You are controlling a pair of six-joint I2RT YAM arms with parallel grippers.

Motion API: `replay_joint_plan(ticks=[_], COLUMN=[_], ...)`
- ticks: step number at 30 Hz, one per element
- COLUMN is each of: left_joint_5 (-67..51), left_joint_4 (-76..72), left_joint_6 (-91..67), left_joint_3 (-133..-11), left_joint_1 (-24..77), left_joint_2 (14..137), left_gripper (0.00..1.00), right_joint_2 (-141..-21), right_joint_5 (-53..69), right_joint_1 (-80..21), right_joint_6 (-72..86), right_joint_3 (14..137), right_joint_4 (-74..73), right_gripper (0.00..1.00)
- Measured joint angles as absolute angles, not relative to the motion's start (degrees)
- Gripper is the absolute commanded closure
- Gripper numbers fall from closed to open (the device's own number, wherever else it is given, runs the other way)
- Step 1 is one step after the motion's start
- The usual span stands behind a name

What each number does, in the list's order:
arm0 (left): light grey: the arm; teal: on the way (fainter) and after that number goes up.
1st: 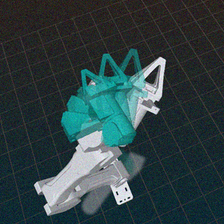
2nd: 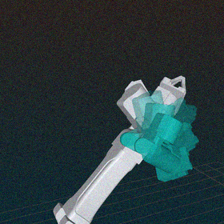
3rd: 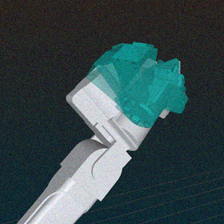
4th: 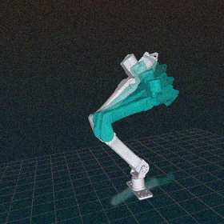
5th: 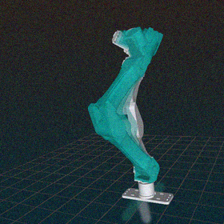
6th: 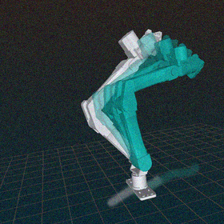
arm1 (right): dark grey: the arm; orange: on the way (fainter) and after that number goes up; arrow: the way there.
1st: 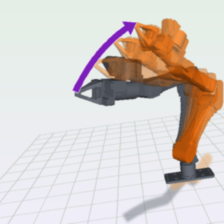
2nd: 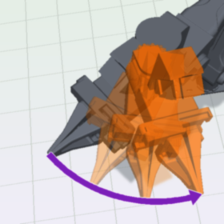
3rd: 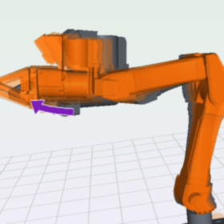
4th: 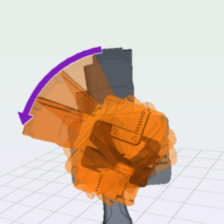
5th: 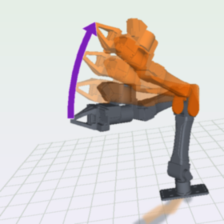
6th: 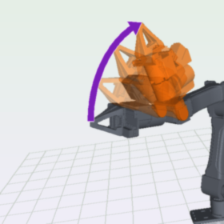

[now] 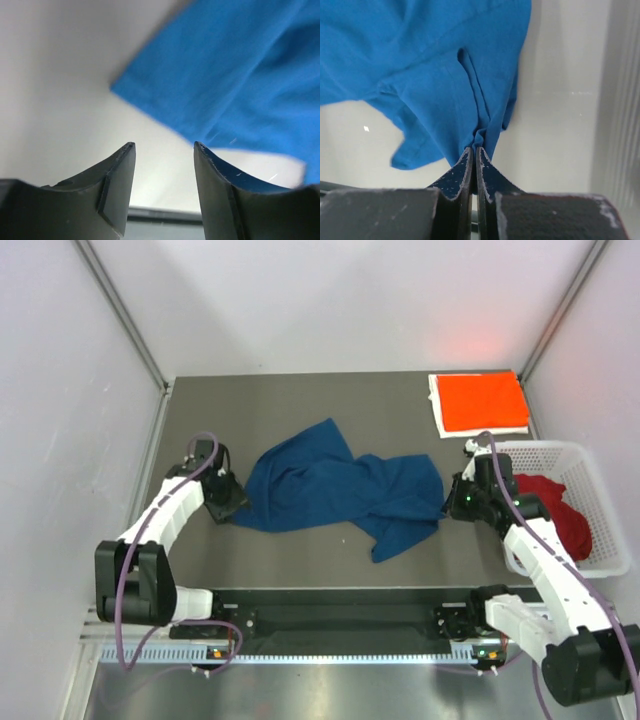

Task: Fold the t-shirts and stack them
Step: Flatten the tshirt out

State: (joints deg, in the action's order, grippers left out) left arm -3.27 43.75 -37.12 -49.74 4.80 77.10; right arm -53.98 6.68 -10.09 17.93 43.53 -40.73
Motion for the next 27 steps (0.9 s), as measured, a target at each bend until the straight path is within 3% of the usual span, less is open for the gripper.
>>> replay_joint_plan(ticks=[7, 27], left_joint_5=[0.2, -1.8], left_joint_4=[39.5, 30.4], left_joint_6=[-37.4, -42.3], left_joint_3=[-53.8, -40.4], left_joint_1=[-0.2, -1.3], left_joint_2=[74.3, 78.1], left_gripper=[0.45, 0.46], right_joint_2=[-50.5, -50.9], right_joint_5=[7.2, 8.7], right_joint_1=[-10.1, -10.1], right_joint_6=[20.0, 20.0], right_joint_3=[44.0, 44.0], right_joint_4=[-39.9, -38.9], right_gripper=[1.00, 1.00])
